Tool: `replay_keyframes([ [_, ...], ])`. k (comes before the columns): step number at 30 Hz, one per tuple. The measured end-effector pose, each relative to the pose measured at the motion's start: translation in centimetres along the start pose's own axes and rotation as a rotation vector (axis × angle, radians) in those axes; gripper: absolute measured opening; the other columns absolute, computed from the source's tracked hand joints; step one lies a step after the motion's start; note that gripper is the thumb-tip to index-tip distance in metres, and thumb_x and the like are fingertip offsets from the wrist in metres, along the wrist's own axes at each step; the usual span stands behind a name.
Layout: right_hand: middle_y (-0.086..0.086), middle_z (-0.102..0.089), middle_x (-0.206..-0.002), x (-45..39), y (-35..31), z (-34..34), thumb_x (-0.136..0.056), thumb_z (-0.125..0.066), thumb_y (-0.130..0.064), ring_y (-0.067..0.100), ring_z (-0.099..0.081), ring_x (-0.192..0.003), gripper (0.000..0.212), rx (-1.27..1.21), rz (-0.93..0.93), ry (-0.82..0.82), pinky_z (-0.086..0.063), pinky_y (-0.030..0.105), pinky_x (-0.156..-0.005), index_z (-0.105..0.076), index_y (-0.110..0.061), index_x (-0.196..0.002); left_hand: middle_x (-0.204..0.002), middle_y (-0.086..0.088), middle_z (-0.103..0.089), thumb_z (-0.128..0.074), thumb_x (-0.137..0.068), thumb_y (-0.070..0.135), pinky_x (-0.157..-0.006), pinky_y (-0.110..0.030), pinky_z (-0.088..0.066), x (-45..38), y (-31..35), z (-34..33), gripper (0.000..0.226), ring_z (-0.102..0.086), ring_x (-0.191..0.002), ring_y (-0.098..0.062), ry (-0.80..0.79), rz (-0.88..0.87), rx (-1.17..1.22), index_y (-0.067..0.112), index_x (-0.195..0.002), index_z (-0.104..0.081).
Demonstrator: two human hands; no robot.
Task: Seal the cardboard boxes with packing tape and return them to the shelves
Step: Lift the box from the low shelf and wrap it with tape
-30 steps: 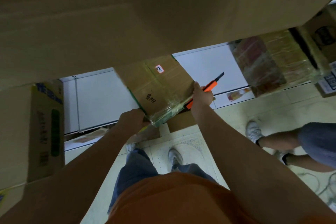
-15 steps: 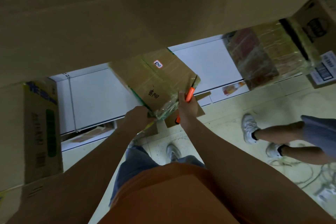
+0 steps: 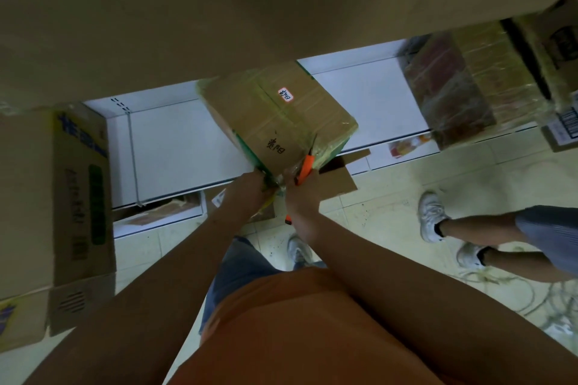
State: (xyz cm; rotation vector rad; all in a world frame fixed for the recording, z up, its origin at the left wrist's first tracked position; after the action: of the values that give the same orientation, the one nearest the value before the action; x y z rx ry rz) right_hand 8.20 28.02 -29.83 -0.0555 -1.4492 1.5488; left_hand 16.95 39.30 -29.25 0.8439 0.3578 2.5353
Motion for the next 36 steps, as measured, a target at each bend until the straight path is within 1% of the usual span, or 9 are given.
replay_keyframes([
  [7,-0.006,-0.048,-0.082,-0.7,-0.6,-0.3,-0.093,-0.069,-0.027,0.011,-0.053,-0.073,0.033,0.131,-0.021,-0.099,-0.043,0.022,-0.061,-0.042,-0.013,-0.105,-0.114,-0.016,-0.069,-0.054,-0.098,0.048,-0.068,-0.031,-0.046,0.3,-0.8,-0.6,0.055,-0.068,-0.097,-0.031,0.015,0.053,0.112,0.008,-0.136,-0.047],
  [11,-0.005,-0.048,-0.079,-1.0,-0.7,0.1,-0.095,-0.066,-0.026,0.006,-0.049,-0.065,0.028,0.213,0.018,-0.120,-0.034,0.017,-0.050,-0.041,-0.013,-0.101,-0.138,-0.014,-0.058,-0.061,-0.095,0.044,-0.090,-0.030,-0.044,1.4,-1.7,-0.7,0.075,-0.059,-0.121,-0.030,-0.018,0.064,0.237,0.014,-0.154,-0.027],
  [13,-0.004,-0.048,-0.081,-1.2,-0.7,0.1,-0.096,-0.064,-0.023,0.010,-0.050,-0.070,0.027,0.210,0.010,-0.112,-0.034,0.020,-0.054,-0.041,-0.012,-0.103,-0.141,-0.011,-0.056,-0.063,-0.095,0.037,-0.097,-0.031,-0.042,2.3,-2.1,-0.5,0.073,-0.056,-0.125,-0.028,-0.022,0.054,0.293,0.015,-0.155,-0.028],
  [18,0.007,-0.054,-0.095,-1.2,-0.6,-0.2,-0.094,-0.067,-0.019,0.024,-0.055,-0.089,0.027,0.207,-0.051,-0.054,-0.039,0.030,-0.068,-0.048,-0.006,-0.108,-0.110,-0.006,-0.072,-0.058,-0.084,0.059,-0.082,-0.027,-0.056,3.2,-3.3,-0.6,0.064,-0.070,-0.094,-0.022,0.000,-0.038,0.196,0.019,-0.135,-0.054],
  [20,0.007,-0.054,-0.094,-1.3,-0.5,0.0,-0.093,-0.068,-0.018,0.024,-0.056,-0.091,0.024,0.216,-0.062,-0.015,-0.040,0.030,-0.071,-0.049,-0.008,-0.104,-0.124,-0.007,-0.067,-0.066,-0.093,0.039,-0.085,-0.015,-0.046,3.3,-3.1,-0.1,0.053,-0.065,-0.104,-0.020,-0.032,-0.047,0.177,0.016,-0.139,-0.052],
  [22,0.008,-0.054,-0.097,-1.1,-0.6,0.2,-0.093,-0.068,-0.018,0.023,-0.054,-0.092,0.027,0.244,-0.087,0.017,-0.040,0.029,-0.074,-0.052,-0.005,-0.110,-0.139,-0.010,-0.056,-0.062,-0.097,0.029,-0.096,-0.021,-0.040,3.2,-3.1,-0.1,0.051,-0.056,-0.122,-0.024,-0.091,-0.037,0.198,0.012,-0.144,-0.048],
  [27,0.012,-0.061,-0.103,-0.5,-0.7,0.5,-0.095,-0.066,-0.029,0.027,-0.058,-0.090,0.034,0.374,-0.067,0.068,-0.041,0.030,-0.065,-0.053,-0.006,-0.117,-0.112,-0.019,-0.066,-0.057,-0.101,0.018,-0.058,-0.006,-0.046,3.1,-2.8,-1.3,0.020,-0.060,-0.059,0.010,-0.317,-0.109,0.362,0.008,-0.117,-0.056],
  [31,0.011,-0.060,-0.102,1.7,-1.3,1.3,-0.095,-0.064,-0.025,0.027,-0.059,-0.087,0.036,0.468,0.076,0.112,-0.048,0.035,-0.062,-0.049,-0.005,-0.120,-0.092,-0.001,-0.061,-0.056,-0.101,0.016,-0.048,-0.005,-0.042,3.8,-3.4,-0.7,0.022,-0.059,-0.057,0.017,-0.381,-0.129,0.476,0.004,-0.119,-0.055],
  [36,0.010,-0.057,-0.084,9.0,-1.5,2.7,-0.105,-0.044,-0.022,0.025,-0.053,-0.066,0.021,0.582,0.228,0.181,-0.038,0.035,-0.058,-0.048,-0.006,-0.117,-0.089,-0.009,-0.065,-0.056,-0.101,0.014,-0.046,-0.016,-0.048,4.0,-4.4,0.1,0.016,-0.063,-0.046,0.000,-0.400,-0.092,0.561,0.008,-0.115,-0.054],
])
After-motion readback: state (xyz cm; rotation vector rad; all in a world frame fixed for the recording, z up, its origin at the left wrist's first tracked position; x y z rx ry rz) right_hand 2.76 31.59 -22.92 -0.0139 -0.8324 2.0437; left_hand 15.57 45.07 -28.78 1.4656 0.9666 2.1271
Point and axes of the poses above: each hand's wrist, its own x-axis away from the middle knuckle, its own z-axis out of the back of the hand, y = z × x, the point moved 9 cm from there along -x, towards the middle knuckle
